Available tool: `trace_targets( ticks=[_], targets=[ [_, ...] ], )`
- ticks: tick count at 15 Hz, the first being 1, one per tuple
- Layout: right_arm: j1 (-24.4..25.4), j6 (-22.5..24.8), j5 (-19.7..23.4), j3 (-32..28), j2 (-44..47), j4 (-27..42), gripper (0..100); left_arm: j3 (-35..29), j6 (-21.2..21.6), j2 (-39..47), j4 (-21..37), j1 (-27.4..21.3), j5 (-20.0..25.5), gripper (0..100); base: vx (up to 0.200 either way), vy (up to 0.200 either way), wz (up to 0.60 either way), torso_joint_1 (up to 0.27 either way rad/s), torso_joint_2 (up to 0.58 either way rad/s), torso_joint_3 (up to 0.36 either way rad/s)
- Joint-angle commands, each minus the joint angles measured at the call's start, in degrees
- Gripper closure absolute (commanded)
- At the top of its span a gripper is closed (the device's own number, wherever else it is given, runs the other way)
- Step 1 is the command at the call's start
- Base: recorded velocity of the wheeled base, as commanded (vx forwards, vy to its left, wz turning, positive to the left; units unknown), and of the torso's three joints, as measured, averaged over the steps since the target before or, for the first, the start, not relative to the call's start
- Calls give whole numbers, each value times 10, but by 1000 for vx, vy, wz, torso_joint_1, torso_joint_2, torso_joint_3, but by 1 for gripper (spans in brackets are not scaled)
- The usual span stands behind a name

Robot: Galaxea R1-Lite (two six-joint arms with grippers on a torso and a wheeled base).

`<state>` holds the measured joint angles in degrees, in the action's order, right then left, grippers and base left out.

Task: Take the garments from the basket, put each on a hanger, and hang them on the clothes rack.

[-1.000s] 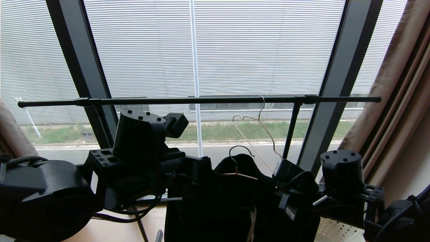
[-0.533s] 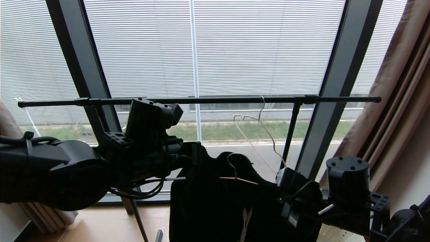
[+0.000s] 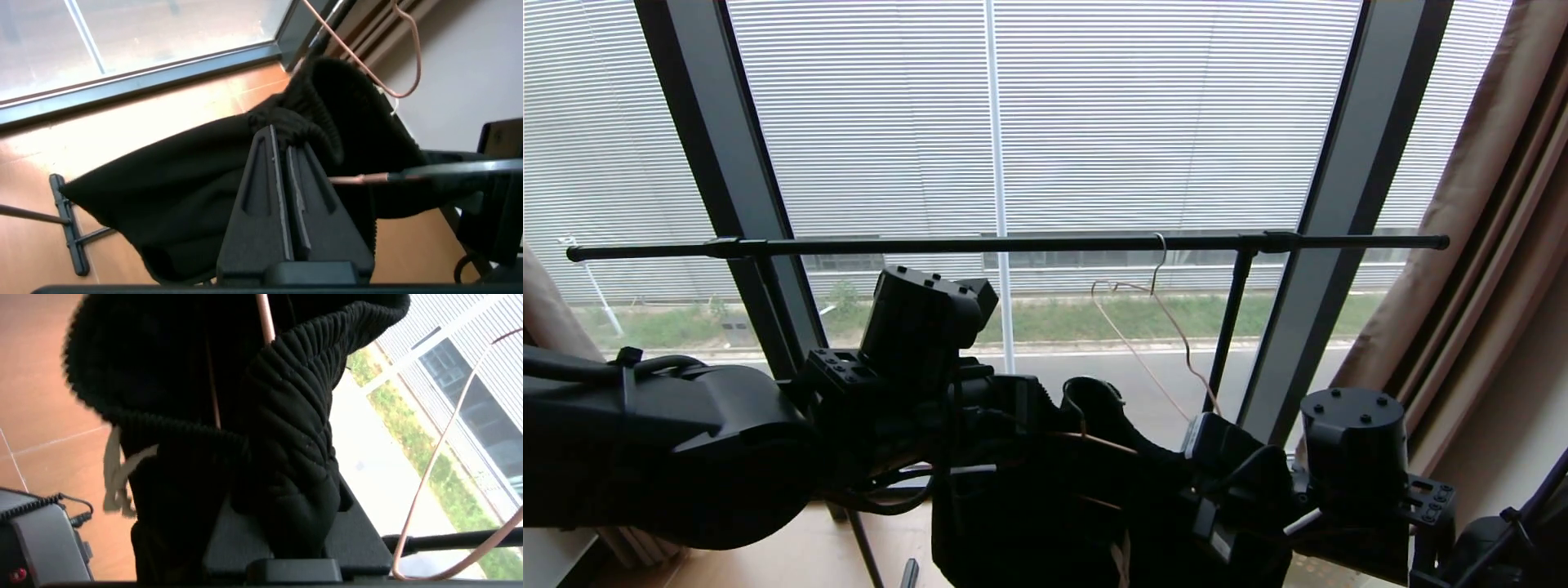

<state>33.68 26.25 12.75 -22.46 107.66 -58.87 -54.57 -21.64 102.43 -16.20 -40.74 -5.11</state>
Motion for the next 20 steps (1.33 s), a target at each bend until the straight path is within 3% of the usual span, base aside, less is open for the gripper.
trace_targets(
  ticks=[1,8,16,20],
  targets=[
    [1,-21,0,-2,10,-28,100,14,2,-14,-1,-12,1,100,0,0,0,0,0,0],
    [-16,-89,2,-18,5,-43,100,31,4,-18,-4,-14,1,100,0,0,0,0,0,0],
    [-14,-111,3,-22,2,-44,100,41,5,-14,-6,-21,3,100,0,0,0,0,0,0],
    [-8,-121,3,-22,-1,-44,100,56,5,-14,-34,-30,3,100,0,0,0,0,0,0]
  ],
)
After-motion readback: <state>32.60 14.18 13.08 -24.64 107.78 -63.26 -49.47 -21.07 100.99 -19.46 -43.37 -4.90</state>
